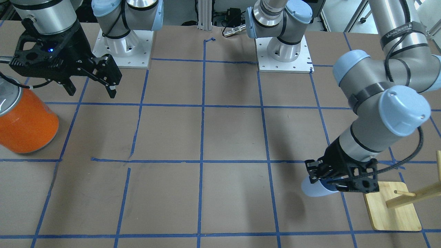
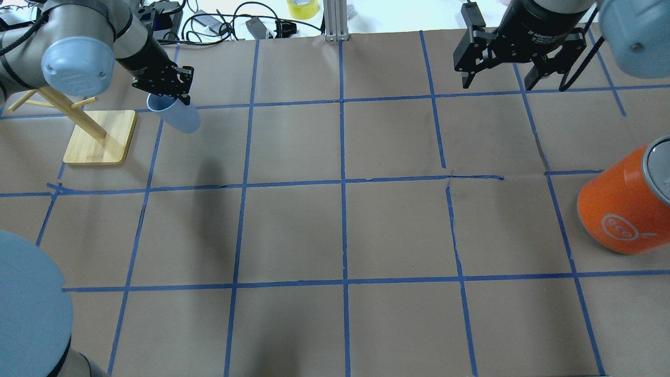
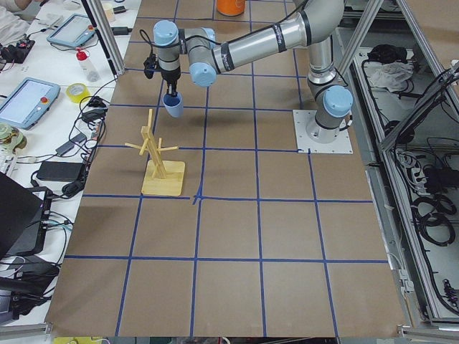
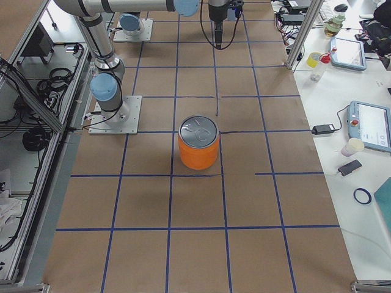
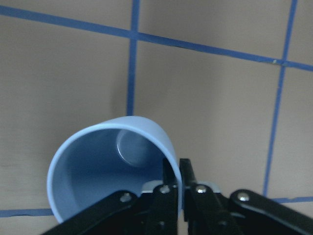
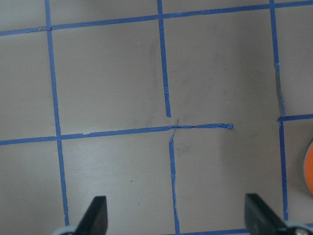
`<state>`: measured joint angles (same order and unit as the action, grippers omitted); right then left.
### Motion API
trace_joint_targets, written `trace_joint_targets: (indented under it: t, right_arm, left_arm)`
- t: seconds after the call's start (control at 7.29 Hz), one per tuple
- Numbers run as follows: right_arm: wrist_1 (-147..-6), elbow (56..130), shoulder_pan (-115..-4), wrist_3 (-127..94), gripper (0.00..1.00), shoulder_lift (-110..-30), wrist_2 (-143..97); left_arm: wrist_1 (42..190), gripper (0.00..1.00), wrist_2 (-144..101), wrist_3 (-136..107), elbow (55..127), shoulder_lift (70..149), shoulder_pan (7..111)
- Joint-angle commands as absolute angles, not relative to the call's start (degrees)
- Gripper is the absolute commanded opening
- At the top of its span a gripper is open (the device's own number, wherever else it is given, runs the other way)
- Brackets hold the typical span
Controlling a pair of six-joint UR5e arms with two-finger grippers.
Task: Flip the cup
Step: 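Lift the cup with the left gripper and rotate it mouth-up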
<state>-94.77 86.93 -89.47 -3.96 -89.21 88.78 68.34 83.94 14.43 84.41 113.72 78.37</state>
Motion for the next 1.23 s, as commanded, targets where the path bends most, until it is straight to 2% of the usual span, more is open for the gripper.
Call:
trace_joint_targets:
  t: [0.0, 0.41, 0.69, 1.1]
  right_arm:
    - [-94.83, 86.92, -89.47, -3.96, 1.0, -89.21, 88.59]
    - [-94.92, 86.92, -89.47, -3.96, 1.0, -88.95, 88.51]
    - [-94.83, 86.92, -89.47, -3.96, 1.0, -88.95, 88.59]
    - [-94.92, 86.92, -89.47, -4.04, 1.0, -88.95, 88.59]
  left_arm:
    - [67.33, 0.0, 86.64, 20.38, 84.02, 116.88, 76.82]
    - [65.92, 0.0, 86.57, 22.68, 84.38, 119.0, 77.51]
    - [64.7, 0.0, 87.79, 22.41, 84.29, 119.26, 82.94]
    - [61.52, 0.0, 88.42, 27.16, 84.03, 120.15, 82.79]
